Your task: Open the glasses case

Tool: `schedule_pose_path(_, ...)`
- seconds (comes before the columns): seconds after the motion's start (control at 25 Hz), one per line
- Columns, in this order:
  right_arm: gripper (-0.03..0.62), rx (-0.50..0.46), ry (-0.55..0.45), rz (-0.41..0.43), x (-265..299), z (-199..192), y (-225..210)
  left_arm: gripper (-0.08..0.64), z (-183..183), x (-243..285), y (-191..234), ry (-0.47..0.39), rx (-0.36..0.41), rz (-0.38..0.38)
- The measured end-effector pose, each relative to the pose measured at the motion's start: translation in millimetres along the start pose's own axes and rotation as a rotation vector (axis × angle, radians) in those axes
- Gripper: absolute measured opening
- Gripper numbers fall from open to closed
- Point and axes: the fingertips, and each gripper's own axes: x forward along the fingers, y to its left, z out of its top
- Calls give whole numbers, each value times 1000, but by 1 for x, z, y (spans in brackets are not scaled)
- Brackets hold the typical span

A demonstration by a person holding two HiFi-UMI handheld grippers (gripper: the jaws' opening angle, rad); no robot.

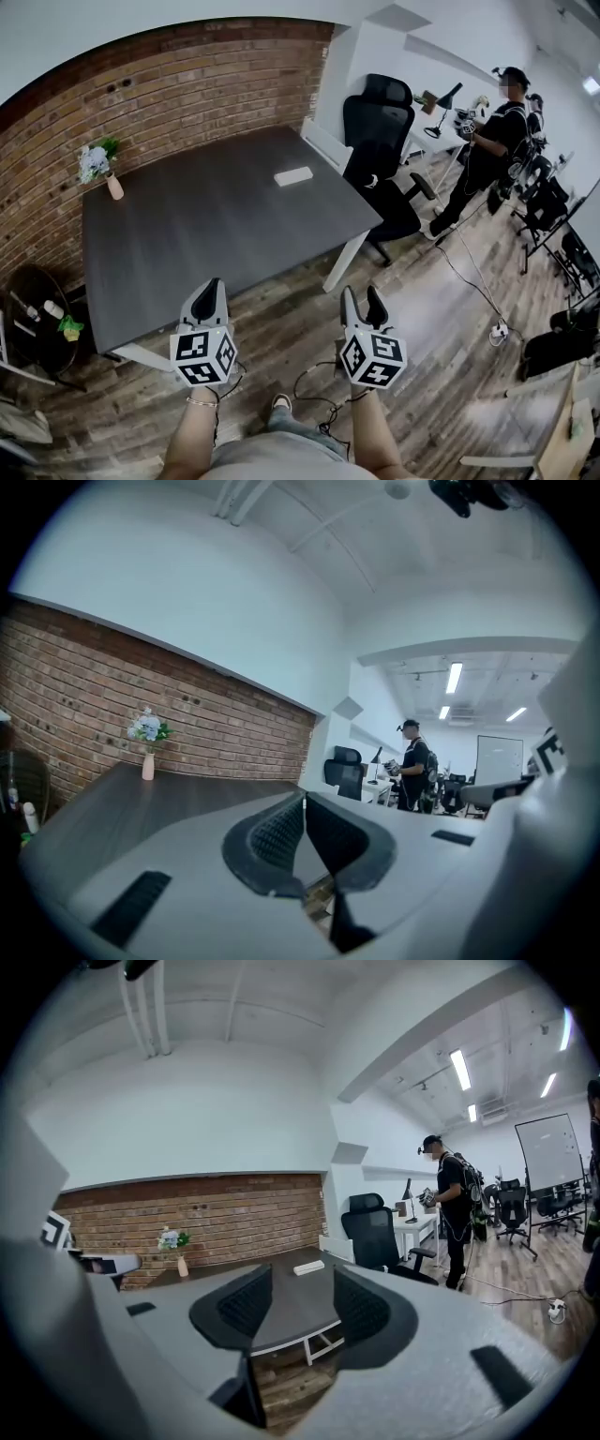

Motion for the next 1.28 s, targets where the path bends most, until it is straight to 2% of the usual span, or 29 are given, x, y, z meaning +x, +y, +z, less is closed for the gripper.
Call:
schedule_pose_path(0.28,202,14,4,27,63,16,-65,11,2,76,-55,4,38,-2)
schedule_pose_path(0.48,202,40,11,52,99,19,-88,11,-1,111,-71,26,61,8)
schedule_pose_path(0.8,202,69,19,54,173,12,-114,11,-19,186,-51,63,70,40)
schedule_pose_path(0.92,201,56,21,54,209,17,-132,11,-19,232,-49,55,42,49)
schedule_pose_path(1.28,201,-30,69,149,350,51,-151,11,-19,381,-36,90,5,113)
